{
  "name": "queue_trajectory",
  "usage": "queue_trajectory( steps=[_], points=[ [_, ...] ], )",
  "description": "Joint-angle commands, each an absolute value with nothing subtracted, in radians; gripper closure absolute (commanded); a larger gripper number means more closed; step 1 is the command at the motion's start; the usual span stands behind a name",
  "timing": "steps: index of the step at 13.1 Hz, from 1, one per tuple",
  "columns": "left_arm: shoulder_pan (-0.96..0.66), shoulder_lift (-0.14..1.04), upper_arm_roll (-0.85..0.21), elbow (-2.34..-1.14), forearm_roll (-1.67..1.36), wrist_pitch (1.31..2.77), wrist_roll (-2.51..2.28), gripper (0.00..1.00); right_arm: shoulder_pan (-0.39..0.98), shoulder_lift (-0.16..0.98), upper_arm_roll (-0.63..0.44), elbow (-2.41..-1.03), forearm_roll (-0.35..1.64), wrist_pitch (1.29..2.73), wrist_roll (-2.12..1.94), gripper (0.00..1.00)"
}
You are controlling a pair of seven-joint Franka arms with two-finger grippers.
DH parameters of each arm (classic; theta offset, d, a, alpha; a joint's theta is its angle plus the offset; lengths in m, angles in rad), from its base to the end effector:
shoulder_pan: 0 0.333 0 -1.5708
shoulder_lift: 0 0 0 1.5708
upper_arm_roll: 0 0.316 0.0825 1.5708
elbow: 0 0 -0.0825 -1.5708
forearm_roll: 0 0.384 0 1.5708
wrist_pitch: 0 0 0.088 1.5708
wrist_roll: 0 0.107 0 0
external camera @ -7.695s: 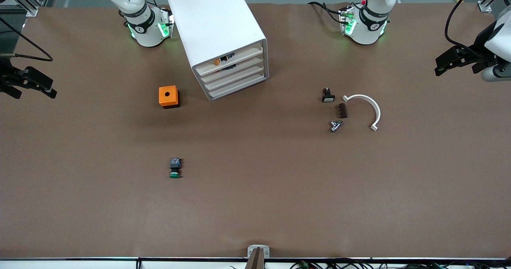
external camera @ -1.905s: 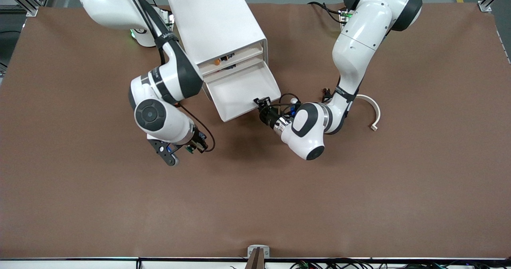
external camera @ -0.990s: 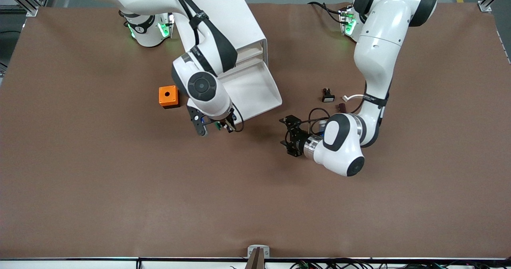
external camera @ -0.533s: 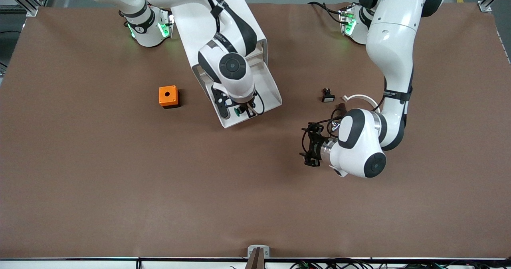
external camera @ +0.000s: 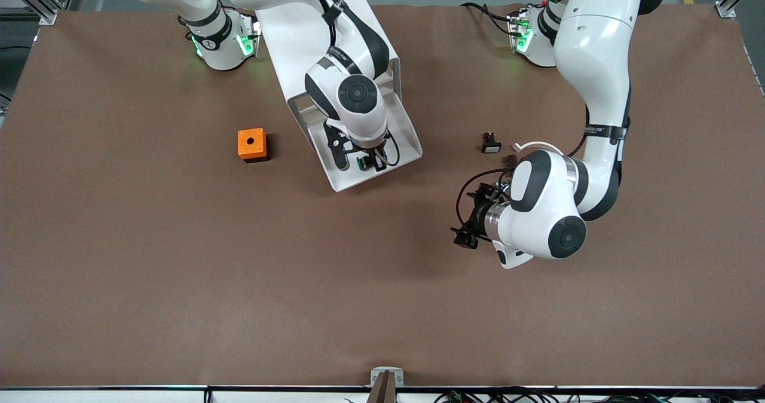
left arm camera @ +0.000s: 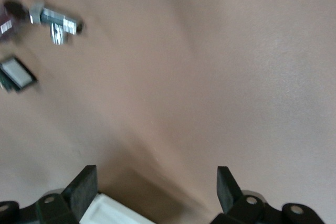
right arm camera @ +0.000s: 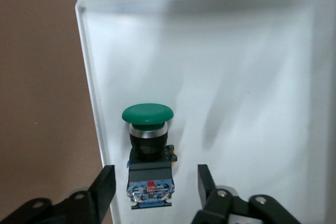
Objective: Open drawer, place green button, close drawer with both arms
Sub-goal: 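Lower the button into the drawer and open the right gripper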
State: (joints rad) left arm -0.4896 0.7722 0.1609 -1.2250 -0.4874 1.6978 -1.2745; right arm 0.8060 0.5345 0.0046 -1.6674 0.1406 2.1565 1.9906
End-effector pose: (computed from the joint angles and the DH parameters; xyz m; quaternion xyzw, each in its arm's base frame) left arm 0.6559 -0.3014 0.2999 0.8429 0.4886 -0.2244 0.0199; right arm 0.4605 0.4921 0.2924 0.8061 -0.5884 -0.0618 0.0124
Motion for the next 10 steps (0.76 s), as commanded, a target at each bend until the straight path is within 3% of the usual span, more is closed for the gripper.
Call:
queue_trajectory(
  steps=[1, 4, 10],
  points=[
    [-0.526, 0.753, 0.166, -1.239, -0.425, 1.721, -1.142, 0.0, 0.781, 0.514, -0.006, -1.637, 0.135, 2.146, 1.981, 0.0],
    [-0.549, 0.765, 0.161, -1.246, -0.419, 1.729, -1.007, 0.0, 0.703, 0.506, -0.005, -1.591, 0.126, 2.108, 1.82, 0.0],
    [-0.672, 0.807, 0.16, -1.256, -0.362, 1.894, -0.874, 0.0, 0.467, 0.381, -0.005, -1.56, 0.109, 1.955, 1.256, 0.0]
  ],
)
